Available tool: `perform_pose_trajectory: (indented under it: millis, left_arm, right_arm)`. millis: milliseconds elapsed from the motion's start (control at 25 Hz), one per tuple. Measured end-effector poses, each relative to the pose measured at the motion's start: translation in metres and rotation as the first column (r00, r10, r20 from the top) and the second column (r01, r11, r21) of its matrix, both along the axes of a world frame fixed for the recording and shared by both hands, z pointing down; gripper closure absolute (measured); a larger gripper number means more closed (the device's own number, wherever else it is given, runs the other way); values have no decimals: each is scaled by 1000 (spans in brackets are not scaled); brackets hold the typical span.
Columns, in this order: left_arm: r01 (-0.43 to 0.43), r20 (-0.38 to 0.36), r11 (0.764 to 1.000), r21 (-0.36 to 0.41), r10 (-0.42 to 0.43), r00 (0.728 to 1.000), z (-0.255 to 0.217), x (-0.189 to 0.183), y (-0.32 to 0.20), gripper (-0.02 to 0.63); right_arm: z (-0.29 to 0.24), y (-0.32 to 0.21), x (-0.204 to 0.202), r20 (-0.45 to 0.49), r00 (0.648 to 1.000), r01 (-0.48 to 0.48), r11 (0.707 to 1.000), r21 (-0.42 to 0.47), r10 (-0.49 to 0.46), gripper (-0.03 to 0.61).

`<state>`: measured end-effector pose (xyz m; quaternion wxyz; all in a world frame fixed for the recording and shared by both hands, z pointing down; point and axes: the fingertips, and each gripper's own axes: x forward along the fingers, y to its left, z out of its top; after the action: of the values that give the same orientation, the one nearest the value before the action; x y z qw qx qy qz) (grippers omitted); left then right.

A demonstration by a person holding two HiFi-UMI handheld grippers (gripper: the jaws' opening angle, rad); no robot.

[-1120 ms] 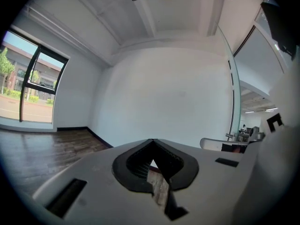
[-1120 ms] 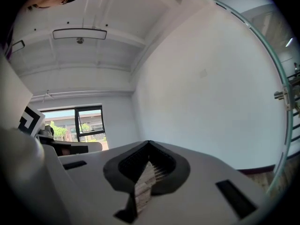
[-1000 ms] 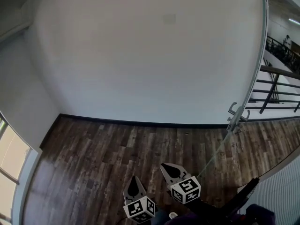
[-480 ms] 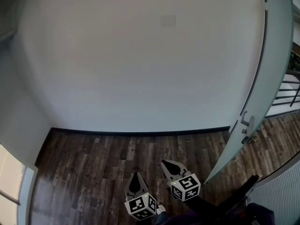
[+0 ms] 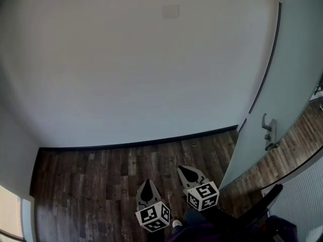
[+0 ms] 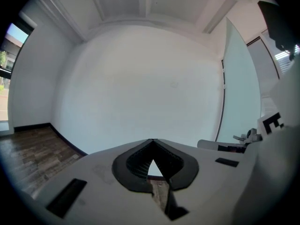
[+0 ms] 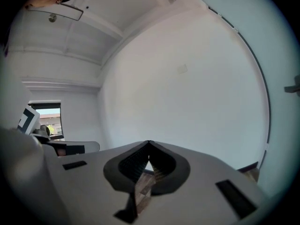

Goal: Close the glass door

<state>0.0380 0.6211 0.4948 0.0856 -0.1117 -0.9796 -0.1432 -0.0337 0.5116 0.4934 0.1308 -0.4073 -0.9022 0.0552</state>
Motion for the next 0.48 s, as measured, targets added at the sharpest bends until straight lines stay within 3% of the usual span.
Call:
perform_pose_trajectory:
  millis: [200,480]
  left_arm:
    - [-72,3,997,18,72,997,7,-53,-4,614]
    - [-135,-1,991,5,135,991,7,-153,5,614]
  right_arm:
    - [6,-15,-47,-7,995,-96,995,14,96,581]
    - [5,-6,-143,-1,988,-154,988,-14,154,581]
